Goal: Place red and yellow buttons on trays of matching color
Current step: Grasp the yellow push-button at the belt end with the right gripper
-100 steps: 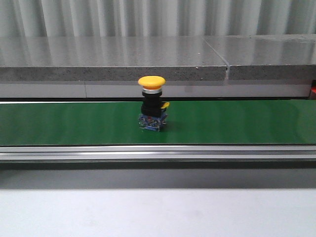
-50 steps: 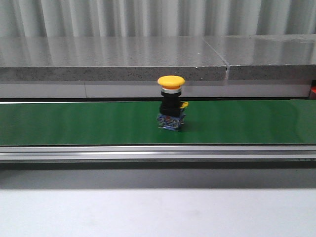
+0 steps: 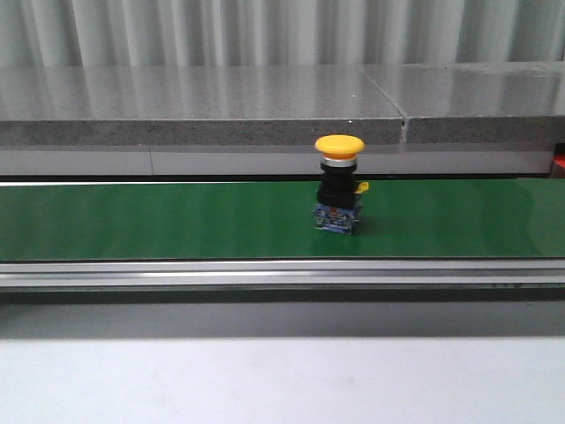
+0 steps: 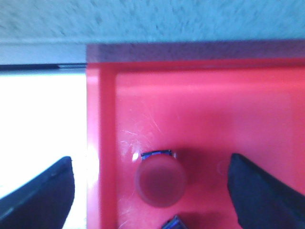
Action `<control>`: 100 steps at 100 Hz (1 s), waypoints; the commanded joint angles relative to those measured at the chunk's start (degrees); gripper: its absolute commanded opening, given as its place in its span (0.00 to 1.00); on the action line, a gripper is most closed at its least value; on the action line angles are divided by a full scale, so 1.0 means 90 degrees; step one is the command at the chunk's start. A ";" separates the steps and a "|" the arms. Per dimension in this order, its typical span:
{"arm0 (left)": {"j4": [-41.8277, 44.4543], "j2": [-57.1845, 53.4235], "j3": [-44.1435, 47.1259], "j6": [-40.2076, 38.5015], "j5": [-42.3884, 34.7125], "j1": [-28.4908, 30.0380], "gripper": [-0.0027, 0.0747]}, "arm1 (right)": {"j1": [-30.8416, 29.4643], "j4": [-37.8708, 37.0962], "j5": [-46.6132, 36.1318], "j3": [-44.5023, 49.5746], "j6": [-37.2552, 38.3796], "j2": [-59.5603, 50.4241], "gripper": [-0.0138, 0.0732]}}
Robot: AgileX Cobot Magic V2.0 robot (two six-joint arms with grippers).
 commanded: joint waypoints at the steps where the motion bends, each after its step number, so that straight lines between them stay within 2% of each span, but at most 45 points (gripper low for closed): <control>1: -0.0070 0.0007 -0.0173 -0.0004 -0.0501 -0.0060 0.01 | 0.0055 0.0071 0.0033 -0.0170 -0.0054 -0.0835 0.90; 27: -0.0070 0.0007 -0.0173 -0.0004 -0.0490 -0.0060 0.01 | 0.0382 0.0065 0.0888 0.0120 -0.0165 -0.1771 0.90; 73: -0.0070 0.0007 -0.0173 -0.0004 -0.0490 -0.0060 0.01 | 0.0987 0.0065 0.1019 0.3326 -0.0199 -0.4043 0.90; 100: -0.0070 0.0007 -0.0173 -0.0004 -0.0490 -0.0060 0.01 | 0.1453 0.0065 0.1485 0.4145 -0.0499 -0.4621 0.90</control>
